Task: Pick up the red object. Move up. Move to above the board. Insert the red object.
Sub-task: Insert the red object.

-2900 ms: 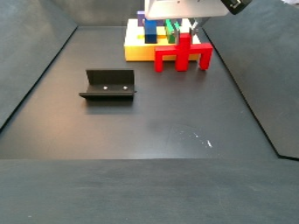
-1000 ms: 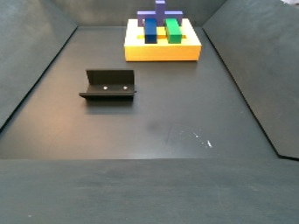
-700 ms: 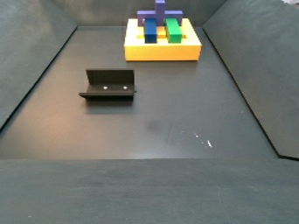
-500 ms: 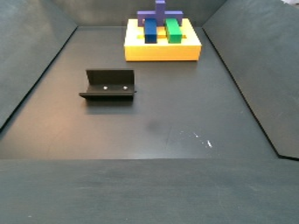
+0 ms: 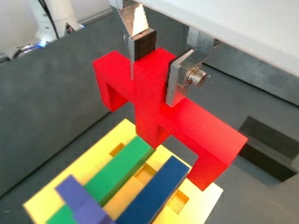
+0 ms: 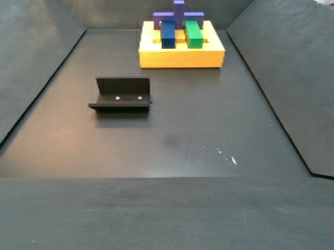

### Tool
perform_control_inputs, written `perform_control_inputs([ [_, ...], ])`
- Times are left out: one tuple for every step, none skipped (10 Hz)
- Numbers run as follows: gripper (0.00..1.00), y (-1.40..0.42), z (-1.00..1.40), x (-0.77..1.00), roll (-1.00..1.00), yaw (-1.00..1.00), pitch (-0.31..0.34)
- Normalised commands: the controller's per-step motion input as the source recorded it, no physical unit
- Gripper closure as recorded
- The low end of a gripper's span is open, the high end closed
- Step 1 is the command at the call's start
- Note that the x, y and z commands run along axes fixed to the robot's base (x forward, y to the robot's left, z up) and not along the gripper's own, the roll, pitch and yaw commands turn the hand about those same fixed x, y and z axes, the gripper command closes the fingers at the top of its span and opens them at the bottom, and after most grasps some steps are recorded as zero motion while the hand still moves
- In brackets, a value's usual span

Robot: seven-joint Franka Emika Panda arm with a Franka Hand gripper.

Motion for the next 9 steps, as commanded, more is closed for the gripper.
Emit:
perform_control_inputs([
  [1.0, 0.0, -0.63, 0.22, 0.29, 0.06, -0.06],
  [1.0, 0.0, -0.34, 0.0, 0.39, 0.17, -0.191],
  [1.0, -0.04, -0.25, 0.0, 0.38, 0.21, -0.274],
  [1.0, -0.17, -0.25, -0.02, 0.3, 0.17, -0.356],
  [1.0, -0.05, -0.32, -0.04, 0.11, 0.03, -0.39],
  [1.0, 0.04, -0.28, -0.17, -0.11, 0.0, -0.194],
  [1.0, 0.1, -0.31, -0.27, -0.34, 0.0, -0.231],
  [1.0, 0.0, -0.41, -0.29, -0.22, 0.0, -0.283],
  [1.0, -0.15, -0.4, -0.33, 0.02, 0.0, -0.291],
])
